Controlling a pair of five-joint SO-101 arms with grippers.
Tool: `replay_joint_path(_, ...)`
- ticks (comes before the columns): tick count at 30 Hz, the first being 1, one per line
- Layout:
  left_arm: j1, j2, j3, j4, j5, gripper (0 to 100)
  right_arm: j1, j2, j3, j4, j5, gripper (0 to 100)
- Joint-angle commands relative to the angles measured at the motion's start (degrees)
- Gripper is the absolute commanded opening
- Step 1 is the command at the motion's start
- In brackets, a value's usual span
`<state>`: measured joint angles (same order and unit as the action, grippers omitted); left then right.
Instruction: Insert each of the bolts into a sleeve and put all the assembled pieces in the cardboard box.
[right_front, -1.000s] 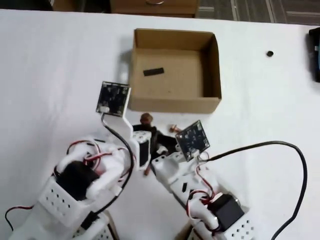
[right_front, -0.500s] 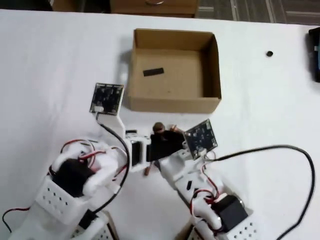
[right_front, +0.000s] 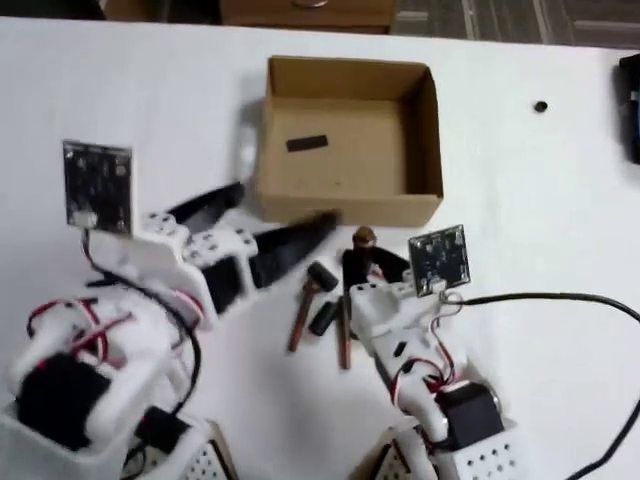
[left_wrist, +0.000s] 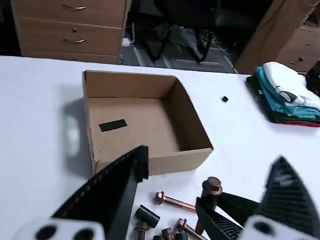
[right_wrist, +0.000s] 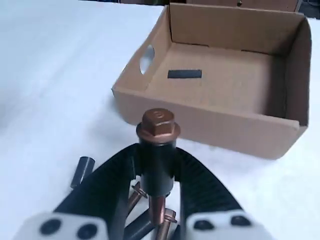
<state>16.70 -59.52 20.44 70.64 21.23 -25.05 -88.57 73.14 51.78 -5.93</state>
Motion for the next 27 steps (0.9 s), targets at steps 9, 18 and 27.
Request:
replay_joint_path(9, -13.10, -0.53, 9.01, 0.44, -6.24, 2, 0.92, 0.13, -1.85, 1.63, -0.18, 2.0)
replay_joint_path(18, -13.01, -0.70, 34.07, -2.55, -11.69, 2, 4.70, 3.03, -8.00, 3.12, 0.09, 1.9)
replay_joint_path(27, -11.87, -0.79, 45.76, -10.46, -18.64, 2, 12.26, 39.87, -36.48, 6.73, 4.92, 1.9)
